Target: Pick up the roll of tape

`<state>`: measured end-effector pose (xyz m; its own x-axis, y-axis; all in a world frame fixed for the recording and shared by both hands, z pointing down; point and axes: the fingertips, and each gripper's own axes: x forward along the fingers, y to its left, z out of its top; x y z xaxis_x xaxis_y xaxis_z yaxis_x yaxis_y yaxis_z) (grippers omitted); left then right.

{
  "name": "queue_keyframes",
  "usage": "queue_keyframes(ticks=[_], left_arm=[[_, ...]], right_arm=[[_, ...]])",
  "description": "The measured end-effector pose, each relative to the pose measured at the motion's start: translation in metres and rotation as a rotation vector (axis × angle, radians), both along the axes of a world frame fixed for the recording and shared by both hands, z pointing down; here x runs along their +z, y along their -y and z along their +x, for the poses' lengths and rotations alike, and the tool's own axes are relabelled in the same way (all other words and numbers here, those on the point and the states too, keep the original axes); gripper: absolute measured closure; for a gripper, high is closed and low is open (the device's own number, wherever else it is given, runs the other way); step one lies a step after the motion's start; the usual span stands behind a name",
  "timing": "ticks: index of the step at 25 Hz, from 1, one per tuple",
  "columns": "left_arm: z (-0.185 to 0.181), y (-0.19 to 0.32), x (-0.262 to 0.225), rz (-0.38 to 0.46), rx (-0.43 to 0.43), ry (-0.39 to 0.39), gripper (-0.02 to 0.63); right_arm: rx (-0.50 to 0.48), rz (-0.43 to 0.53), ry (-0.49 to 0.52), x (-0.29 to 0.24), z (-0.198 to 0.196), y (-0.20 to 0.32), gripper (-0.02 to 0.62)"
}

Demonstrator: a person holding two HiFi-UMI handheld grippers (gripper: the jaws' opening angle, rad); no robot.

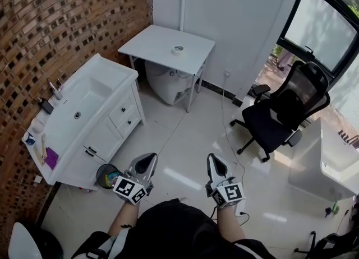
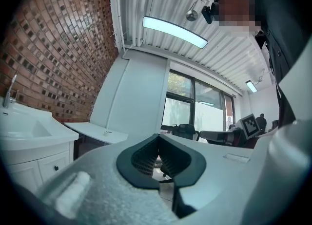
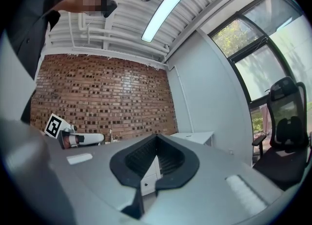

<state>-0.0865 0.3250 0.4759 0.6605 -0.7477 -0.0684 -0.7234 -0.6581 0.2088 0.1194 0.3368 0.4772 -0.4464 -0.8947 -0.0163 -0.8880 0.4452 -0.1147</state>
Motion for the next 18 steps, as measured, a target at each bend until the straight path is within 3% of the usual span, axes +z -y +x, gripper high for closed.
queue_keyframes(ticks=[8,18], left_arm=[[0.063,0.019,-0.007,0.009,0.044,-0.035,0.604],[0.046,0.070,0.007,-0.024,0.011,-0.002,0.604]], right_arm=[[0.040,-0.032,0.011,0.008,0.055,0.006,0.589],[0.008,-0.045,0.014,0.021,0.042,0.066,0.589]])
